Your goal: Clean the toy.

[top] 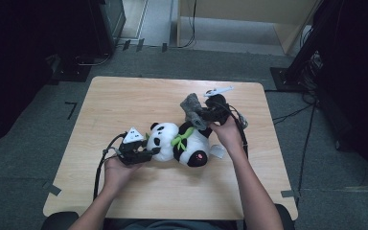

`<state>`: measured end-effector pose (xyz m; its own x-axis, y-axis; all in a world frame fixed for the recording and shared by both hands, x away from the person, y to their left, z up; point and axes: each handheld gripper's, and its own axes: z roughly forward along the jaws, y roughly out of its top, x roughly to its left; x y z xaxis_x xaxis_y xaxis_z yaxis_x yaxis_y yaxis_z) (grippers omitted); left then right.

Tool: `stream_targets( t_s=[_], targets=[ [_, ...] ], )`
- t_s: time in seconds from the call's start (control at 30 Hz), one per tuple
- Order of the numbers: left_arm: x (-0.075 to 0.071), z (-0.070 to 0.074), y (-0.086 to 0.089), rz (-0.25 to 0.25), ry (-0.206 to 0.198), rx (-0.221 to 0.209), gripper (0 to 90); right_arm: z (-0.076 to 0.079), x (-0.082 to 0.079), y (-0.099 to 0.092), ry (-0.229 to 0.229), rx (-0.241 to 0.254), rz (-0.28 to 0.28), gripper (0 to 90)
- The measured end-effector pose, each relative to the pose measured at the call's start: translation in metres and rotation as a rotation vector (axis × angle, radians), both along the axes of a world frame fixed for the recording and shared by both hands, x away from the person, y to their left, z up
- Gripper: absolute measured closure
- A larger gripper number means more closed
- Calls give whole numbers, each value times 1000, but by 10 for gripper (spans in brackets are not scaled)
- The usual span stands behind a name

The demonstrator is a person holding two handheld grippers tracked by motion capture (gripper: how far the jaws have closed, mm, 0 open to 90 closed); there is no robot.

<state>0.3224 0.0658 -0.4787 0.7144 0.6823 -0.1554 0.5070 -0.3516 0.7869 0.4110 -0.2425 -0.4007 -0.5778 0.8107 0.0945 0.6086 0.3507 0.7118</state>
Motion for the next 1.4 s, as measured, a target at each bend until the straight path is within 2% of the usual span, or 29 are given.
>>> stream_targets(
  t_s=[0.1, 0.23, 0.37, 0.6, 0.7, 0.77, 0.8, 0.87, 0.93, 1.13, 1.27, 1.33, 1.4],
  targets=[
    [0, 0, 0, 6, 0, -2, 505, 10, -5, 0, -47, 35, 1, 812],
    [0, 1, -2, 24, 2, -5, 506, 27, -15, 15, -88, 65, 57, 813],
    [-1, 1, -4, 48, 7, -16, 506, 36, -24, 33, -103, 100, 126, 813],
    [-4, 2, -7, 55, 3, -13, 506, 28, -34, 77, -97, 106, 249, 813],
    [-4, 2, -7, 57, 3, -14, 506, 19, -41, 101, -86, 70, 306, 812],
    [-4, 2, -7, 57, 3, -13, 505, 10, -41, 112, -61, 41, 334, 812],
    [-4, 2, -7, 56, 3, -11, 505, 3, -39, 116, -35, 23, 339, 812],
    [-4, 2, -6, 55, 7, -7, 505, -6, -36, 118, -2, 19, 344, 812],
    [-3, 1, -6, 52, 9, -15, 505, -10, -35, 116, -27, 30, 344, 812],
    [-3, 2, -7, 53, 10, -10, 507, -14, -28, 104, -27, 32, 314, 811],
    [-3, 2, -7, 48, 10, -5, 508, -15, -19, 88, -4, 19, 238, 814],
    [-2, 1, -6, 43, 15, -8, 507, -16, -18, 81, 7, 20, 220, 814],
    [-1, 1, -5, 45, 25, -21, 507, -19, -16, 73, -8, 1, 209, 814]
  ],
)
